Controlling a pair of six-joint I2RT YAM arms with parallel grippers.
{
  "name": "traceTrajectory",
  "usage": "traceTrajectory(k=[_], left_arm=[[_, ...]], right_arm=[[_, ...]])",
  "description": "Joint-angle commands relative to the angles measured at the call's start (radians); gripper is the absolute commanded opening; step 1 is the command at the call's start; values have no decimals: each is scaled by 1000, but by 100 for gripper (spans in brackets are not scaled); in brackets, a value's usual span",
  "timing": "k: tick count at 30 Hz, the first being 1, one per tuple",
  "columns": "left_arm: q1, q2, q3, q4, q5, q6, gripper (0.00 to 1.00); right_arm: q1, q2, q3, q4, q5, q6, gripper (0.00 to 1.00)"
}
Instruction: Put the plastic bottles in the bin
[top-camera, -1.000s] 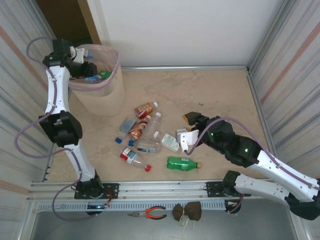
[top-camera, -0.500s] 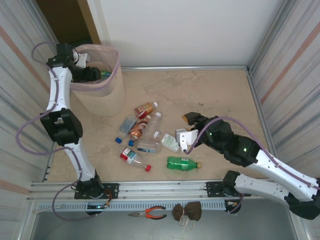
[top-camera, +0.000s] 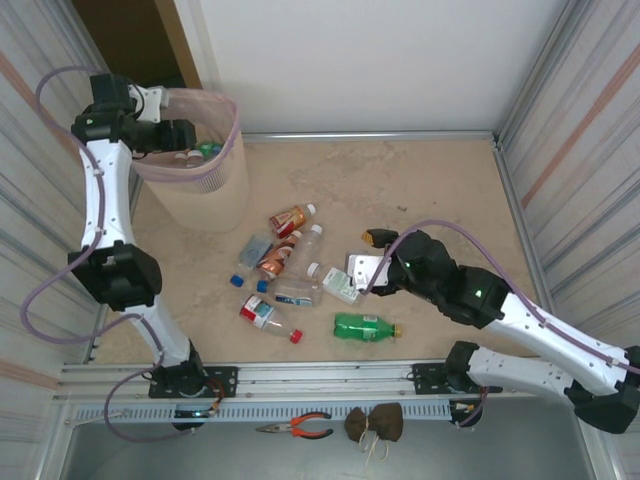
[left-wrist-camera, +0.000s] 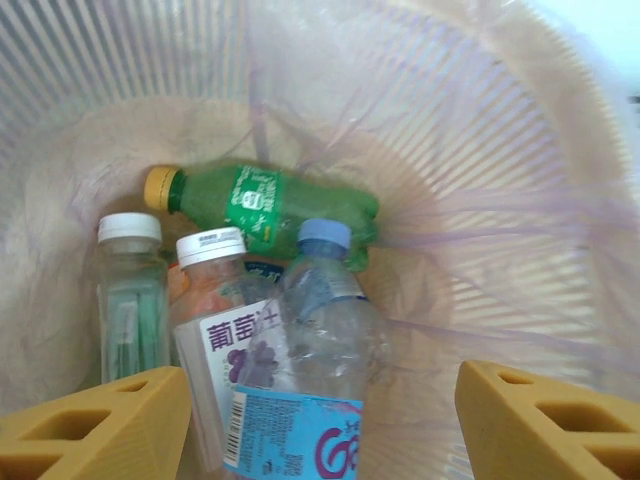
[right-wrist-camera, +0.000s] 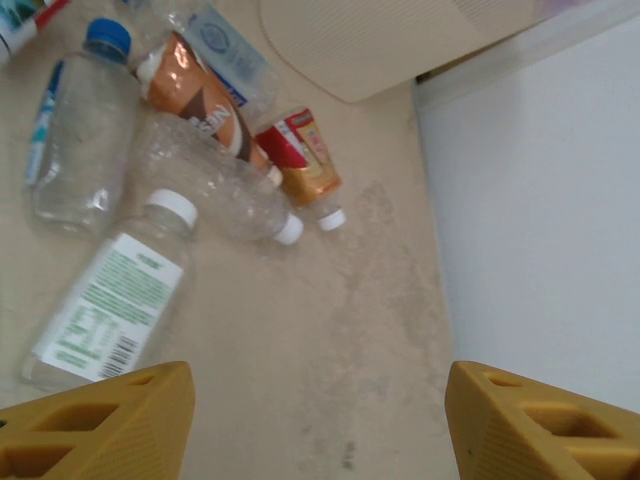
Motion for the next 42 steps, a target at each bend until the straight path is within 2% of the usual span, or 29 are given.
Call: traceTrajectory(k=[1,5,11,19,29,34,42], left_arm=[[-15,-78,-49,45,60,-16,71],[-19,-149,-133,98,97,-37,71],[-26,-251,-244,148,135,-57,71],[-31,-380,-381,207,164,-84,71],[-38,-456,-483,243,176,-99,72],[-56,-465,-489,243,177,-100,72],[-72,-465,-502,248,167,-109,72]], right_arm=[[0,24,44,-59,-47,252,68],[3,46,44,-147,-115,383,69],[15,60,33,-292,-242,374,71],[44,112,-3,-387,-235,365,73],[79,220,-164,-260,-221,382,76],[81,246,-249,-162,-200,389,82],[86,338,-305,-109,-209,385,83]])
